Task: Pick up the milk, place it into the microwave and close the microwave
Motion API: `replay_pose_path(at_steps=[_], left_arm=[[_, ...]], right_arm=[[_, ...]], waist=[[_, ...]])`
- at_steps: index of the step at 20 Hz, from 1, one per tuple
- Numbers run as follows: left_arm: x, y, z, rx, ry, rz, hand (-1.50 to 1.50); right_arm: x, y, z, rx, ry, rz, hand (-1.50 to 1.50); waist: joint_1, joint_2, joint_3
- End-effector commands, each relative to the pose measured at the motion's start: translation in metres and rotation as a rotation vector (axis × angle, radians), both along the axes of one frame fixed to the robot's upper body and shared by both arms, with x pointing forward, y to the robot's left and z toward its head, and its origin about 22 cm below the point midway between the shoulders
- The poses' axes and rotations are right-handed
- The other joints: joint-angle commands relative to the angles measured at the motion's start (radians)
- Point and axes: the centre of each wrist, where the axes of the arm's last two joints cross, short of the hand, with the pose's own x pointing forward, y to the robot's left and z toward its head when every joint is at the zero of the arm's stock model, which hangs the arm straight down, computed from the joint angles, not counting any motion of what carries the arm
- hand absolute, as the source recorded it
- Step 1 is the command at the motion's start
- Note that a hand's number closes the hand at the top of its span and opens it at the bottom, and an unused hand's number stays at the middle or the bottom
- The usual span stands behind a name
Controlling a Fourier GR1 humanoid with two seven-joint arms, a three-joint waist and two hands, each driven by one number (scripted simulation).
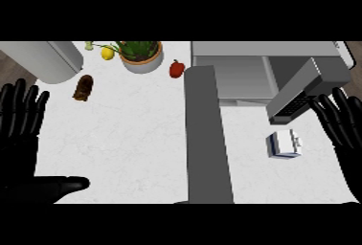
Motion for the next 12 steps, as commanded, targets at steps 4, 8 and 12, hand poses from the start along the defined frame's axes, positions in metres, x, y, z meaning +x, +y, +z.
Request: replay_pose_path(at_steps=[4, 8, 12], left_arm=[[-0.025, 0.018, 0.013, -0.012, 0.044, -0.008, -1.5], [-0.035, 0.021, -0.004, -0.001, 0.039, -0.004, -1.5], [-0.054, 0.03, 0.016, -0.007, 0.035, 0.003, -1.5]], right_arm=[[-0.021, 0.006, -0.01, -0.026, 0.041, -0.009, -1.5], [-0.024, -0.007, -0.016, -0.033, 0.067, -0.066, -1.5], [-0.053, -0.021, -0.026, -0.061, 0.086, -0.102, -1.5]], waist=[[0.001, -0.002, 0.002], [0.0, -0.002, 0.002], [-0.004, -0.003, 0.002]])
